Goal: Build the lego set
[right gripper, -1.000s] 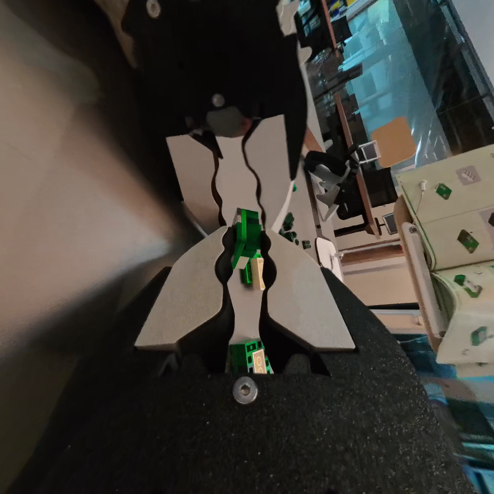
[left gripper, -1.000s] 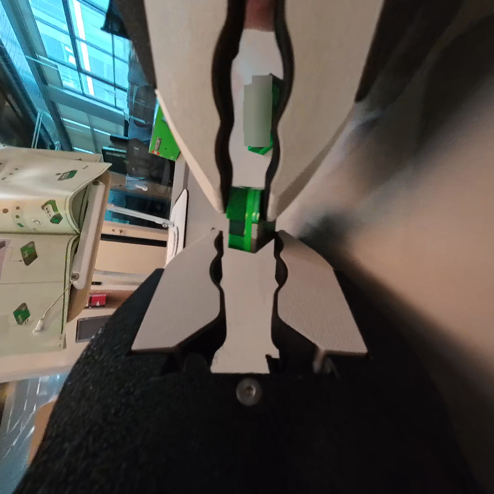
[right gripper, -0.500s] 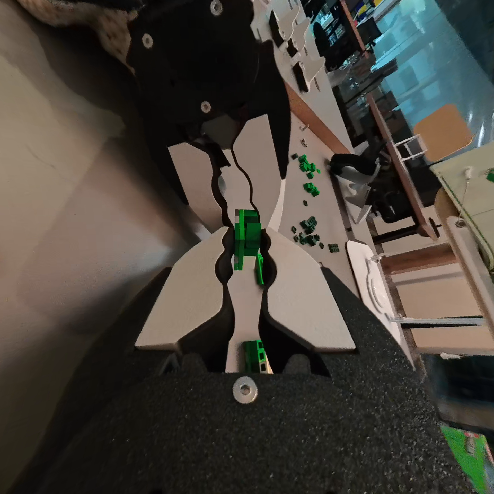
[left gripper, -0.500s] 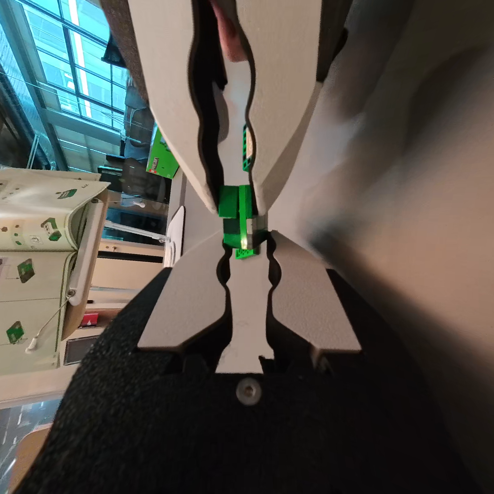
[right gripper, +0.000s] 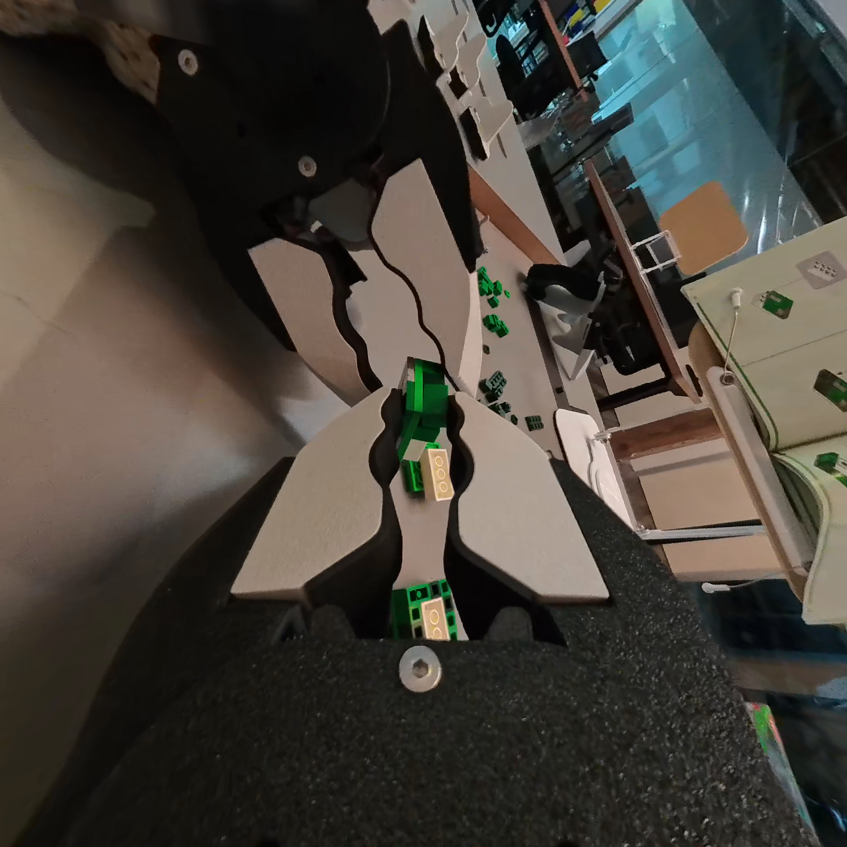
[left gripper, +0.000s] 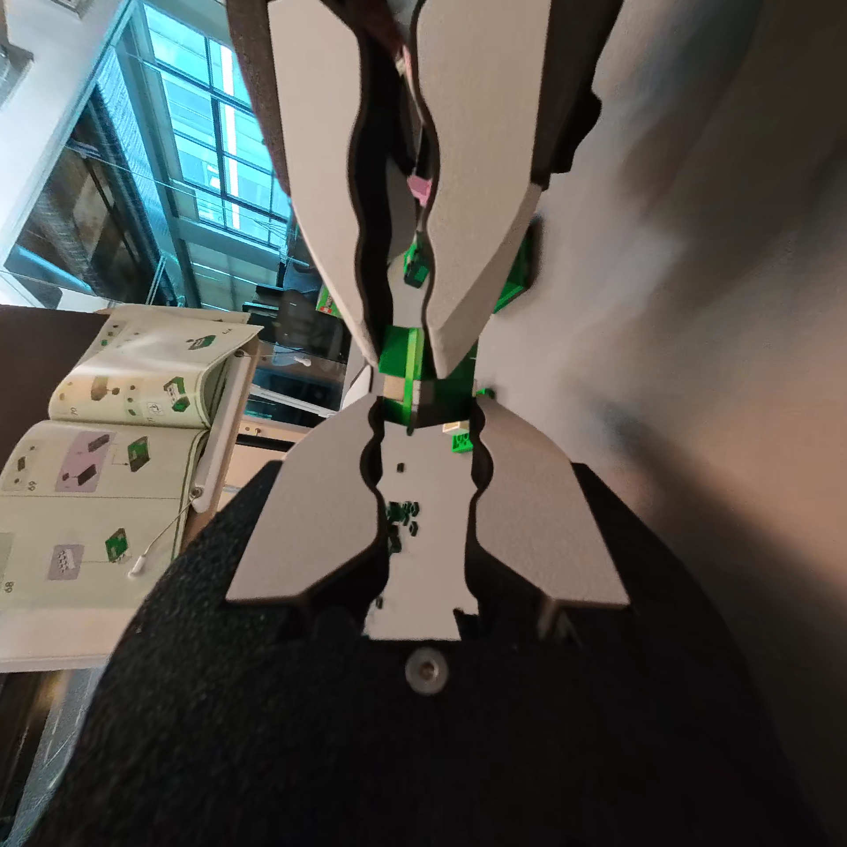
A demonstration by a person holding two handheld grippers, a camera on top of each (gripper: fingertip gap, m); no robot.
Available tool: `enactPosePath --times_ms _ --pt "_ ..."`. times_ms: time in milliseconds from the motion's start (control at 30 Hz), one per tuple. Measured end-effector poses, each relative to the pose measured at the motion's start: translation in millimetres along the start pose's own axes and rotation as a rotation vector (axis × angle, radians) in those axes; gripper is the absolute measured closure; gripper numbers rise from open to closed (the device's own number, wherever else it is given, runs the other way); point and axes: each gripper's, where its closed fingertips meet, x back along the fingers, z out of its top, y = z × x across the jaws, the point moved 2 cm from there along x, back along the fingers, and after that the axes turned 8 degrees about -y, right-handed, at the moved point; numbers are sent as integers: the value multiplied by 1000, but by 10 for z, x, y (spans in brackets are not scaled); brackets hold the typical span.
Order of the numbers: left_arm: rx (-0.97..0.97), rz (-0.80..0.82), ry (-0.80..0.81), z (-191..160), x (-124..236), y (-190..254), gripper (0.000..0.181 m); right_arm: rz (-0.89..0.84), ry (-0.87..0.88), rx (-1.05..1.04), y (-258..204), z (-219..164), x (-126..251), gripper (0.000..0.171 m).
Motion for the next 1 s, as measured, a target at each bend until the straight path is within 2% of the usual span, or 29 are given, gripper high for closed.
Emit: enactPosePath --times_ms 133,467,567,733,800,900,1000 --pt "-3 -24 11 13 4 22 148 37 4 -6 -26 -3 11 153" --pt "-15 -7 -10 -1 -15 12 148 105 13 -171 -17 -15 -4 153" --pt "22 -29 -19 -15 -37 28 148 81 -5 -123 -19 -32 -18 152" --pt "223 -64 -16 -68 -52 -62 147 -99 -6 0 57 -17 -62 152" --pt "354 -87 18 -102 -31 -126 154 -189 -35 99 101 -24 -58 153" --pt "555 -189 112 -98 6 -171 153 -190 29 89 115 10 -4 153" --pt "632 -299 252 -53 92 -166 132 -93 136 18 88 58 79 153"
